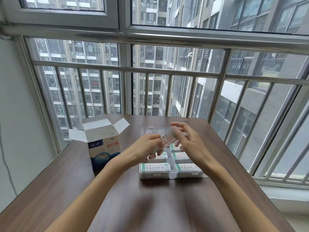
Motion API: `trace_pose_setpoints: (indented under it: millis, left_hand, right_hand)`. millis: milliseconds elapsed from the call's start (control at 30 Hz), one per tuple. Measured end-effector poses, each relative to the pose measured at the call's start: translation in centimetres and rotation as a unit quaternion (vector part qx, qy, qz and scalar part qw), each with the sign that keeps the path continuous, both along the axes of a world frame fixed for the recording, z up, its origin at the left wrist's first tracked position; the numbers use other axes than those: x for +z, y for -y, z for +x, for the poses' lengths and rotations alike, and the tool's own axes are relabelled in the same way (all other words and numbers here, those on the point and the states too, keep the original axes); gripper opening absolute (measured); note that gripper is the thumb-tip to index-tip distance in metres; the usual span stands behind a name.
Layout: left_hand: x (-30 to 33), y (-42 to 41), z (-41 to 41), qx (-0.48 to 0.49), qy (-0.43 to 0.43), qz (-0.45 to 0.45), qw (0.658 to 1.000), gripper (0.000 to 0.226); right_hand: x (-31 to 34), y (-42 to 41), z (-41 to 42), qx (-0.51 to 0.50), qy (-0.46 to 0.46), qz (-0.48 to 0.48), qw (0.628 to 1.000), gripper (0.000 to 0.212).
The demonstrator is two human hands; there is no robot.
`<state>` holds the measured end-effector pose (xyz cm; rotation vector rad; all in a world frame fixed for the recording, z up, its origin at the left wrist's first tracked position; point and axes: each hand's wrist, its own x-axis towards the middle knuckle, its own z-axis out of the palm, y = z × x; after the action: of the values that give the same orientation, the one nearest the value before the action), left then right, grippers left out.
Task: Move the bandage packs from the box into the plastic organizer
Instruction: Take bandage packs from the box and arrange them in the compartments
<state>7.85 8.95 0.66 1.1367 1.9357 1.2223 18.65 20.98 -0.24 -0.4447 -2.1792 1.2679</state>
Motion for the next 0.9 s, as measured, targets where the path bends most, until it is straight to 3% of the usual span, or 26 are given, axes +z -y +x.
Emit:
trace_pose_setpoints:
  millis: [133, 300, 500, 600, 900]
  left_hand:
    - [0.5, -1.3, 0.1, -0.002, -0.044, 0.005, 0.999, 0.020]
    - [0.6, -2.3, 0.8, 0.029, 0.022, 0.074, 0.997, 0.031]
    - [-0.6, -4.2, 2.6, 0.097, -0.060, 0.108, 0.988, 0.027]
    - [-0.9, -4.4, 3.2, 0.090, -0.055, 0.120, 0.987, 0.024]
    - [-2.3, -4.5, 1.8, 0.002, -0.073, 0.053, 0.996, 0.014]
  right_hand:
    - [0.8, -0.2, 0.5, 0.038, 0.027, -0.026, 0.999, 0.017]
    - [1.1, -0.9, 1.5, -0.018, -0.018, -0.045, 0.999, 0.012]
    - [0.4, -0.3, 1.1, -0.040, -0.060, -0.119, 0.990, 0.014]
    - [0.1, -0.1, 0.9, -0.054, -0.077, -0.138, 0.986, 0.018]
    - [0.0, -3.5, 4.4, -0.029, 0.038, -0.053, 0.997, 0.010]
